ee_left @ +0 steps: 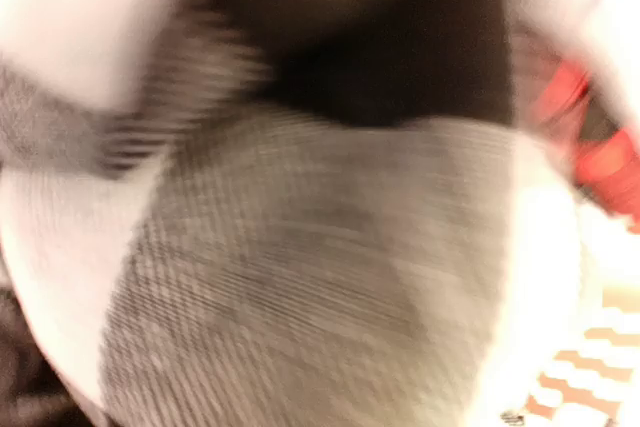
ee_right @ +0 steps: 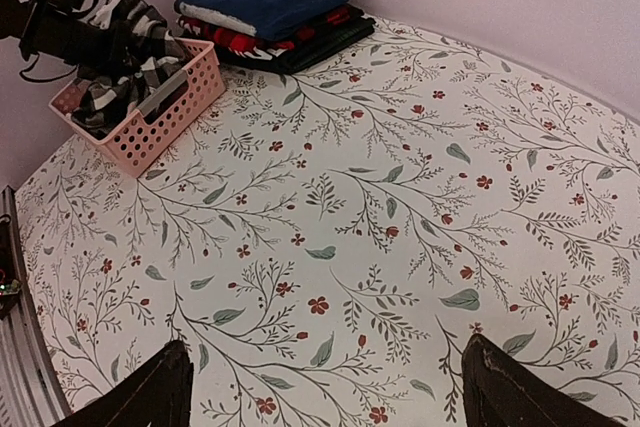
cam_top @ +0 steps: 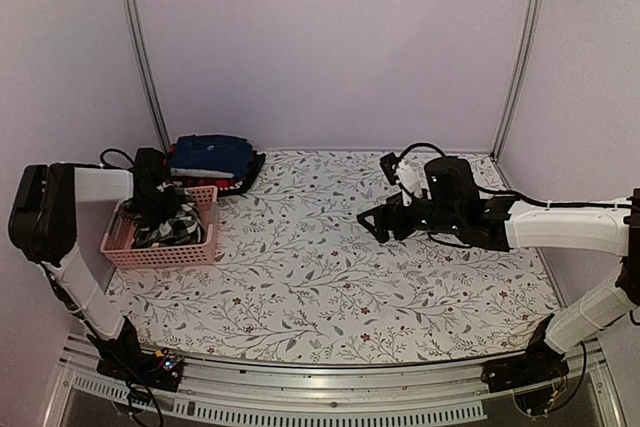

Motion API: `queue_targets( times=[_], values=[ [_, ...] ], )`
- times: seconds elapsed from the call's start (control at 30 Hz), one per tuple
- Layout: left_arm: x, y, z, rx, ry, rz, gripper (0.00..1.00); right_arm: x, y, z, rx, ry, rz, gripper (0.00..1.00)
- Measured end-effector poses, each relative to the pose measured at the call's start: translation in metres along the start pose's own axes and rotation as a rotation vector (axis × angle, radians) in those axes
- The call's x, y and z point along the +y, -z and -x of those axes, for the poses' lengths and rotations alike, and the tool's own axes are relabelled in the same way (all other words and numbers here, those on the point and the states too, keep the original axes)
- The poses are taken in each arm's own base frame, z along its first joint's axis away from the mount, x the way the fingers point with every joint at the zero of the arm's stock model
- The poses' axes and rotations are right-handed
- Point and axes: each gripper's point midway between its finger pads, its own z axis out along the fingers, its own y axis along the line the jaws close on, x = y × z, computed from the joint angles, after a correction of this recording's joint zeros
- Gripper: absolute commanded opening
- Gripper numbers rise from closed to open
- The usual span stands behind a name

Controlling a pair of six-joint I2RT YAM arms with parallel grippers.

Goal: Fold and stack the mixed laundry pile
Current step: Pick up the crumpled shirt from the bin, then place the crumpled shirt at the center of the board.

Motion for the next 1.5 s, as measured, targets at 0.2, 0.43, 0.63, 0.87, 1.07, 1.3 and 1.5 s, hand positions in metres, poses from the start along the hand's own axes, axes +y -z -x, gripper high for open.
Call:
queue_targets(
  times=[0.2,0.43,0.63,0.87,1.07,1.3,1.5],
  values=[
    [-0.002,0.097,0.089,-0.248,0.034,-0.067,0.00,0.000,0.001,-0.001,0.001,-0.002,0.003,0.92],
    [-0.109,0.248,0.173,-0.560,-0.154,-0.417,0.00,-0.001,0.002,-0.003,0.005,-0.012,0.010,0.93],
    [-0.255,0.388,0.142,-0.684,-0.438,-0.854,0.00,-0.027,0.013,0.012,-0.034,-0.062,-0.007,0.93],
    [-0.362,0.460,0.057,-0.680,-0.704,-1.178,0.56,-0.073,0.043,0.024,-0.096,-0.160,-0.044,0.93],
    [-0.376,0.380,0.008,-0.542,-0.810,-1.087,1.00,-0.094,0.070,0.036,-0.150,-0.196,-0.073,0.95],
    [-0.309,0.245,-0.020,-0.318,-0.749,-0.840,1.00,-0.085,0.076,0.030,-0.139,-0.189,-0.020,0.90],
    [-0.278,0.184,-0.069,-0.157,-0.734,-0.778,0.93,-0.077,0.043,-0.021,0.029,-0.247,0.071,0.88]
  ],
)
